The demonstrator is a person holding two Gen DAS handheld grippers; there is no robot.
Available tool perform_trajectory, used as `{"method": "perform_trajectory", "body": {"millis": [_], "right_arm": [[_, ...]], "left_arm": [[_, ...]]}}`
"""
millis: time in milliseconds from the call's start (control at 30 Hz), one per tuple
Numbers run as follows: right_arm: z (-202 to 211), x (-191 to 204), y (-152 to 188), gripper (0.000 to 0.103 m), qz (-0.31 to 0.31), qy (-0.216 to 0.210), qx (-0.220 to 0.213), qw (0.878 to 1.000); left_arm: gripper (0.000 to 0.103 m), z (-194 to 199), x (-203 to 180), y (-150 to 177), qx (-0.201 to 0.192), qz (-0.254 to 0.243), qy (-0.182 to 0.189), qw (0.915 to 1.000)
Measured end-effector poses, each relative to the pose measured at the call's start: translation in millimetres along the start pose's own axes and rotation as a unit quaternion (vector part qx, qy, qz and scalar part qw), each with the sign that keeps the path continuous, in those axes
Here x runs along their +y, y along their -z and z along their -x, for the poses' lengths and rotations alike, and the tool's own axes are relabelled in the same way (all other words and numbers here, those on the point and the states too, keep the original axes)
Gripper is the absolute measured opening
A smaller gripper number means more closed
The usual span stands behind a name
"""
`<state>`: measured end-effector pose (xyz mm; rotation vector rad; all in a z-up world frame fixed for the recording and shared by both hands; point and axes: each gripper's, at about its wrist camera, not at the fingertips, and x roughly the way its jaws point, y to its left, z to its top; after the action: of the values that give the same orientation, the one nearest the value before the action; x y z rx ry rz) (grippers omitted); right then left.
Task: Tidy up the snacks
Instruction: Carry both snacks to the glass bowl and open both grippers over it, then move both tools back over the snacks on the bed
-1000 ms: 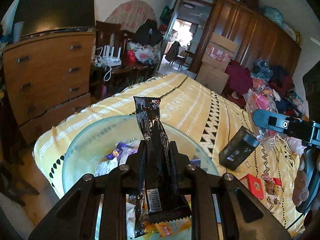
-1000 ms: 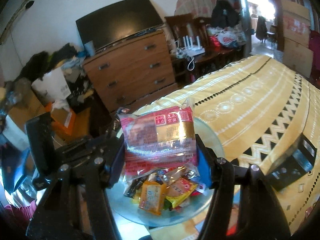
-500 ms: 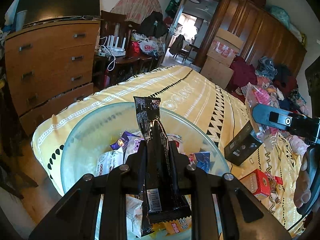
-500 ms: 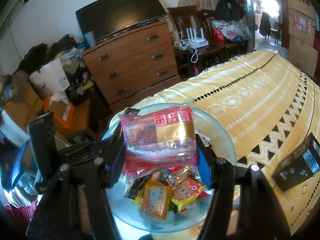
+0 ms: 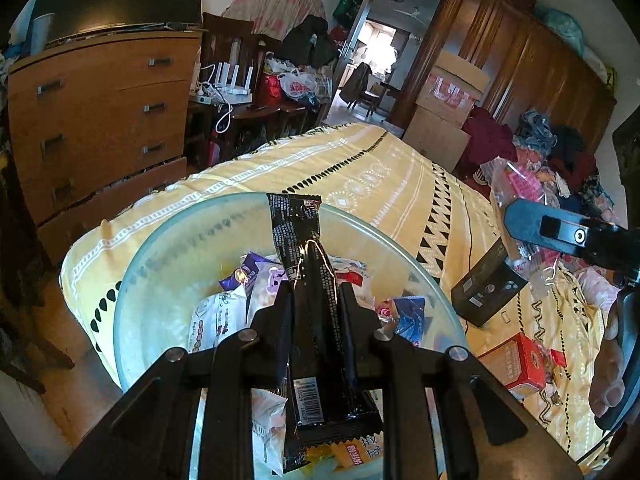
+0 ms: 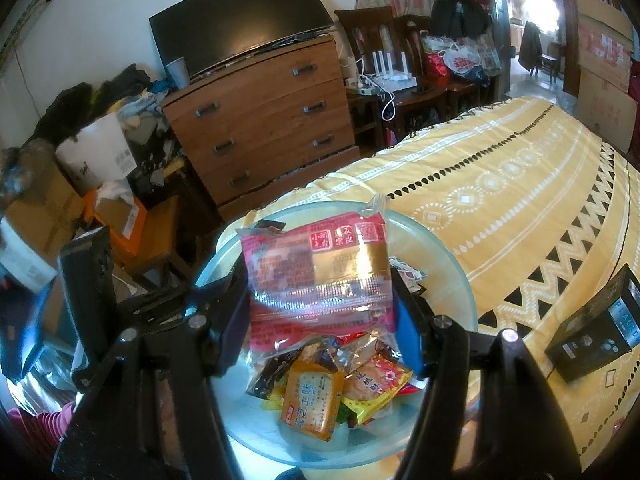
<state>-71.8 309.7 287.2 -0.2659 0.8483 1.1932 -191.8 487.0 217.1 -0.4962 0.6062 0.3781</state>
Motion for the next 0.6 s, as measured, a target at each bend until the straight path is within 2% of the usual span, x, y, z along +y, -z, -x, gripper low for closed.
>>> {"method": "perform_trajectory", "body": {"millis": [100, 200, 267, 367, 467, 533, 600], "right_arm": [[-1.9, -0.1, 0.7, 0.066, -0.001, 0.0, 0.005, 1.0], [-8.3, 0.3, 3.2, 0.069, 0.0, 0.003, 0.012, 1.0], [-11.8, 0.1, 5.3, 0.07, 0.0, 0.004, 0.017, 1.0], [-10.5, -2.4, 5.4, 0.077, -0.004, 0.004, 0.014, 1.0], [-7.6, -2.2, 6.0, 0.079, -0.002, 0.004, 0.011, 1.0], [-6.1, 0.2, 5.6, 0.088, 0.001, 0.009, 0.009, 1.0], [-3.3, 0.9, 6.1, 0.09, 0.002, 0.013, 0.003, 1.0]], "left_arm": [[0.022, -1.6, -0.9, 2.8, 0.006, 0.001, -0.004, 1.0], [0.031, -2.2, -1.0, 3.5, 0.009, 0.003, -0.008, 0.9999], [0.052, -2.5, -3.1, 5.3, 0.008, 0.0, -0.014, 0.9999], [0.065, -2.2, -1.3, 6.4, 0.003, 0.001, -0.021, 0.9998], [0.072, -2.8, 0.1, 8.6, 0.001, 0.006, -0.027, 0.9996], [0.074, -3.5, 0.3, 8.9, 0.002, 0.007, -0.028, 0.9996], [0.075, -3.8, 0.3, 8.2, 0.002, 0.008, -0.029, 0.9996]]}}
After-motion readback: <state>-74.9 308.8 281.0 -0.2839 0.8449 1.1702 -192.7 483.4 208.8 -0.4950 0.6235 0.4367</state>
